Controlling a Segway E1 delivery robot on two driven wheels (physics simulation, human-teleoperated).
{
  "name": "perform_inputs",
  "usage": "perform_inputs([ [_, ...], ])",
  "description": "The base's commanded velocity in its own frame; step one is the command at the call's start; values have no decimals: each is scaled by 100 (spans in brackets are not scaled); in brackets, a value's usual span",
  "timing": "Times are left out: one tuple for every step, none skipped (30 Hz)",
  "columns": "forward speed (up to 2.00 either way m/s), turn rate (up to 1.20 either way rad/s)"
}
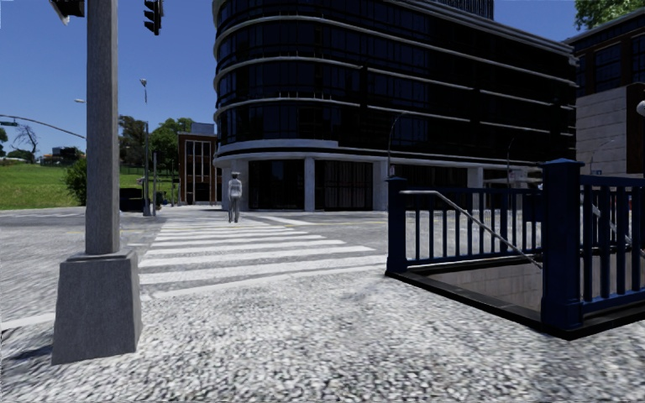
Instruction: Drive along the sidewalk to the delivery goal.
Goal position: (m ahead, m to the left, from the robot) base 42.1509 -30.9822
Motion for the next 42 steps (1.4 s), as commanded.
perform_inputs([
  [200, 10],
  [200, 10],
  [200, 11],
  [200, 14],
  [200, 20],
  [200, 20],
  [200, 24],
  [200, 25],
  [200, 25],
  [200, 25],
  [200, 26],
  [200, 28],
  [200, 29],
  [200, 29],
  [200, 31],
  [200, 32],
  [200, 33],
  [200, 33],
  [200, 35],
  [200, 36],
  [200, 36],
  [200, 36],
  [200, 36],
  [200, 36],
  [200, 38],
  [200, 38],
  [200, 42],
  [200, 46],
  [200, 47],
  [200, 47],
  [200, 47],
  [200, 47],
  [200, 47],
  [200, 47],
  [200, 47],
  [200, 47],
  [200, 47],
  [200, 47],
  [197, 47],
  [190, 47],
  [190, 47],
  [181, 47],
])
